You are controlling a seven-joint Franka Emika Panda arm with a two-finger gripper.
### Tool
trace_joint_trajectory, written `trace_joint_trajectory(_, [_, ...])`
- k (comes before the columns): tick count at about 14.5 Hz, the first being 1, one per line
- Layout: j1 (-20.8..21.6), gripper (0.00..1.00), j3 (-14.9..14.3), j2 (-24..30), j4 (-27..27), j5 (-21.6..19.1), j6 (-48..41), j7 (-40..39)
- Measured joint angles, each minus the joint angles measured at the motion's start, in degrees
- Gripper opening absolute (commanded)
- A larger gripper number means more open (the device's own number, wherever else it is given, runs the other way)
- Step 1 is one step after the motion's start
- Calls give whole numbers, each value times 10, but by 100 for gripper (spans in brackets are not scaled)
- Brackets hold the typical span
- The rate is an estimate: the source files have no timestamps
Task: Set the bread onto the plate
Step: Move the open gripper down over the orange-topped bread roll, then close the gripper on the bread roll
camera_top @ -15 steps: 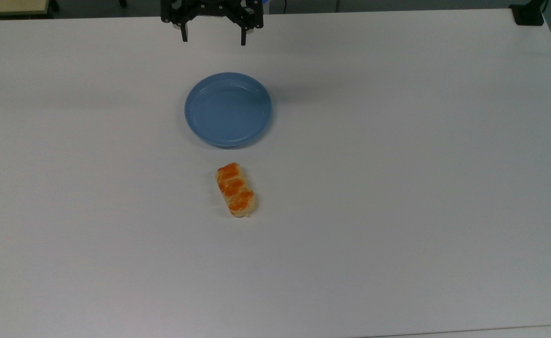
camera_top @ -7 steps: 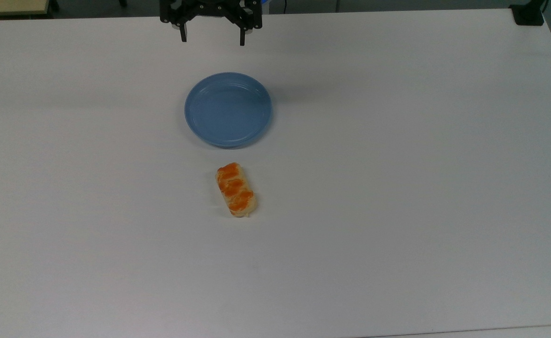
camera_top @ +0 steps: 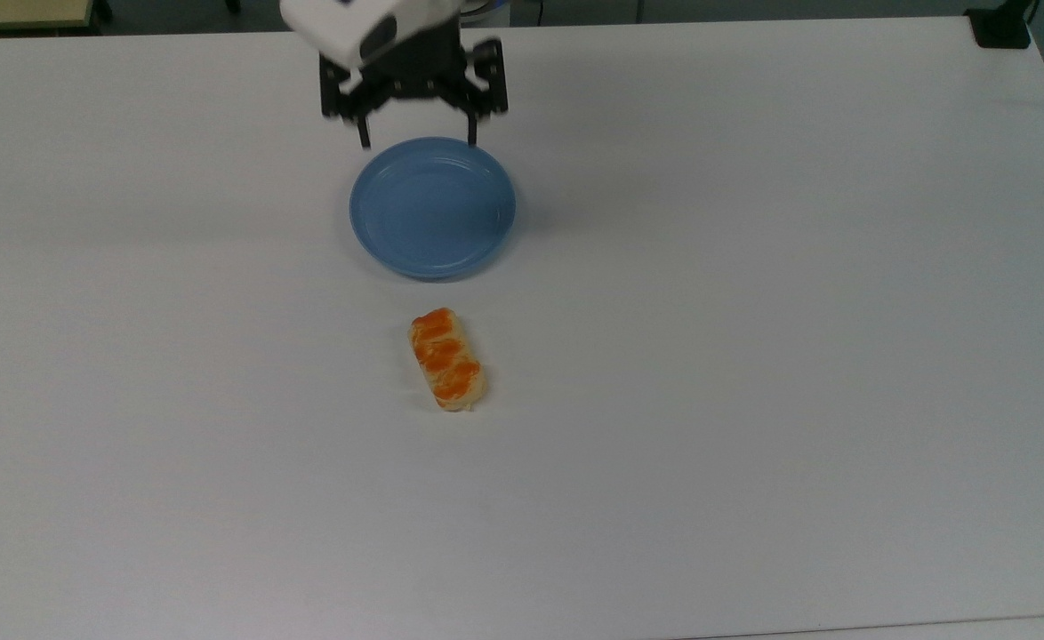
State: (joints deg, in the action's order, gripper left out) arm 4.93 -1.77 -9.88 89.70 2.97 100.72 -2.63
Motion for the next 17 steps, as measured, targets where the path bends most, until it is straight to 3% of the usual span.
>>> trace_joint_trajectory(7, [-1,100,0,-198,5,-2,231,-3])
trace_joint_trajectory(9, [-1,98,0,-222,1,-2,251,-3])
trace_joint_trajectory(12, [-1,24,0,-240,-11,-2,266,-3])
trace_joint_trajectory(14, [-1,18,0,-241,-13,-2,270,-3])
trace_joint_trajectory(17, [-1,18,1,-241,-20,-2,270,-2])
